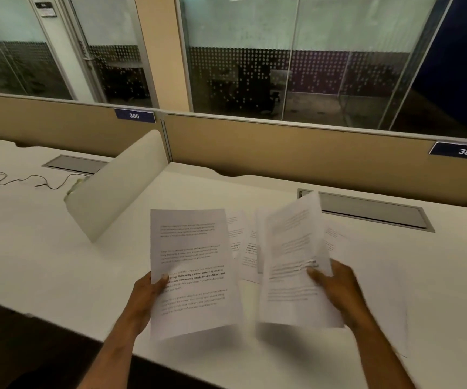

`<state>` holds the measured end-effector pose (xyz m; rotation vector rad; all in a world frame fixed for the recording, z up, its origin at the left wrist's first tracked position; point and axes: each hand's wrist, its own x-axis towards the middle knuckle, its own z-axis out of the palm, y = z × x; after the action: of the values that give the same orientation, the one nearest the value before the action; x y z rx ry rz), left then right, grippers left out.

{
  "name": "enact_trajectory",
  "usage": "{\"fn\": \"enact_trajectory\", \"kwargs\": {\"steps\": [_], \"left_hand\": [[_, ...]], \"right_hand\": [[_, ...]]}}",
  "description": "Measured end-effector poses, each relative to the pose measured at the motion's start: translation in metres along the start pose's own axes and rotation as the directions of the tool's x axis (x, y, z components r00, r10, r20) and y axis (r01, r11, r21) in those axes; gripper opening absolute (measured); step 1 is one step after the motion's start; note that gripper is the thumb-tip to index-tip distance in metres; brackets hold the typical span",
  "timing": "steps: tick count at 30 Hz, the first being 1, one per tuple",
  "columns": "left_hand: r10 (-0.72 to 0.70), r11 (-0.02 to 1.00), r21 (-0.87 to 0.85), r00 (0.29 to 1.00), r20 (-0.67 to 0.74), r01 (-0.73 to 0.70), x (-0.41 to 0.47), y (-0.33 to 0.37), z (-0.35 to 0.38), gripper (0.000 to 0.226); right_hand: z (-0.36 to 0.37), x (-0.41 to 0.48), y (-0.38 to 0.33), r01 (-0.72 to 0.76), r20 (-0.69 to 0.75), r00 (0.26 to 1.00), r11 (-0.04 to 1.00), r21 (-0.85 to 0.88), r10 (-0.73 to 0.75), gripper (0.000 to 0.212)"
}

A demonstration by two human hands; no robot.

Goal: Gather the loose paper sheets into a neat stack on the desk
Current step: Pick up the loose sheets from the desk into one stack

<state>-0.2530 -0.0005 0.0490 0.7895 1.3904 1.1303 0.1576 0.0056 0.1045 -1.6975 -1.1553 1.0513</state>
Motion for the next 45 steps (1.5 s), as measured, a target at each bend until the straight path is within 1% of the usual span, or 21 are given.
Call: {"fn": "enact_trajectory", "kwargs": {"steps": [2,4,6,8,9,12,16,18,22,27,29,30,31,33,35,37,38,41,42,43,45], "left_hand": [[0.017,1.000,0.016,1.000,0.005,-0.017,0.003,0.005,0.000,0.027],[0.036,0.999,0.020,0.999,0.023,-0.037,0.003,0.009,0.005,0.029],[0.047,0.998,0.029,0.997,0.056,-0.048,0.001,0.013,0.016,0.039],[0.039,0.999,0.028,0.994,0.105,-0.042,-0.002,0.015,0.029,0.044],[0.030,0.999,0.024,0.992,0.125,-0.033,-0.003,0.015,0.036,0.042],[0.005,1.000,0.014,0.983,0.185,-0.008,-0.004,0.013,0.050,0.033],[0.008,0.999,0.028,0.971,0.238,-0.015,-0.011,0.014,0.069,0.030],[0.015,0.999,0.037,0.973,0.231,-0.024,-0.012,0.014,0.076,0.030],[0.015,1.000,-0.003,0.975,0.221,-0.015,-0.008,0.012,0.087,0.054],[0.073,0.995,0.053,0.970,0.233,-0.088,-0.001,-0.001,0.105,0.036],[0.058,0.997,0.030,0.973,0.225,-0.067,0.003,-0.003,0.110,0.031],[0.045,0.999,0.015,0.973,0.225,-0.050,0.005,-0.003,0.113,0.030],[0.039,0.999,0.003,0.973,0.227,-0.041,0.006,-0.003,0.114,0.030],[0.041,0.999,0.001,0.970,0.238,-0.042,0.010,-0.003,0.117,0.037],[0.042,0.999,0.009,0.964,0.261,-0.046,0.012,-0.001,0.121,0.061],[0.036,0.999,0.018,0.963,0.269,-0.042,0.014,0.002,0.127,0.079],[0.040,0.999,0.020,0.964,0.263,-0.046,0.015,0.003,0.129,0.078],[0.038,0.999,0.018,0.971,0.235,-0.043,0.020,0.000,0.135,0.039],[0.033,0.999,0.016,0.973,0.230,-0.038,0.022,0.000,0.136,0.034],[0.029,0.999,0.016,0.973,0.228,-0.033,0.022,0.001,0.137,0.038],[0.026,1.000,0.007,0.972,0.233,-0.028,0.023,0.006,0.138,0.069]], "right_hand": [[-0.018,-0.006,-0.020,0.026,0.007,1.000,0.981,0.190,-0.028,0.034],[-0.025,-0.012,-0.035,0.001,0.139,0.989,0.926,0.377,-0.057,0.030],[-0.017,-0.013,-0.039,-0.027,0.224,0.971,0.893,0.450,-0.084,0.034],[0.000,-0.008,-0.029,-0.050,0.260,0.961,0.867,0.496,-0.093,0.048],[0.011,-0.004,-0.023,-0.073,0.278,0.957,0.854,0.515,-0.086,0.053],[0.039,0.000,-0.004,-0.110,0.324,0.944,0.860,0.498,-0.067,0.049],[0.069,-0.002,0.015,-0.144,0.364,0.931,0.941,0.307,0.024,0.045],[0.082,-0.002,0.019,-0.157,0.315,0.945,0.964,0.217,0.083,0.037],[0.094,-0.001,0.021,-0.143,0.149,0.982,0.970,0.198,0.115,0.032],[0.078,0.007,0.031,-0.166,0.089,0.985,0.958,0.234,0.149,0.043],[0.051,0.014,0.044,-0.187,-0.097,0.973,0.960,0.207,0.211,0.046],[0.032,0.016,0.054,-0.245,-0.248,0.930,0.960,0.134,0.272,0.045],[0.013,0.018,0.071,-0.344,-0.405,0.854,0.938,0.030,0.326,0.045],[-0.025,0.015,0.113,-0.608,-0.611,0.678,0.779,-0.153,0.409,0.054],[-0.047,0.010,0.146,-0.746,-0.678,0.575,0.633,-0.206,0.457,0.066],[-0.058,0.013,0.161,-0.757,-0.689,0.561,0.621,-0.201,0.460,0.070],[-0.063,0.017,0.160,-0.754,-0.682,0.551,0.637,-0.162,0.480,0.069],[-0.079,0.039,0.168,-0.750,-0.599,0.475,0.653,0.108,0.645,0.064],[-0.085,0.043,0.174,-0.724,-0.556,0.470,0.660,0.201,0.686,0.065],[-0.091,0.044,0.178,-0.684,-0.529,0.471,0.671,0.286,0.705,0.067],[-0.096,0.043,0.165,-0.525,-0.560,0.459,0.719,0.455,0.690,0.064]]}}
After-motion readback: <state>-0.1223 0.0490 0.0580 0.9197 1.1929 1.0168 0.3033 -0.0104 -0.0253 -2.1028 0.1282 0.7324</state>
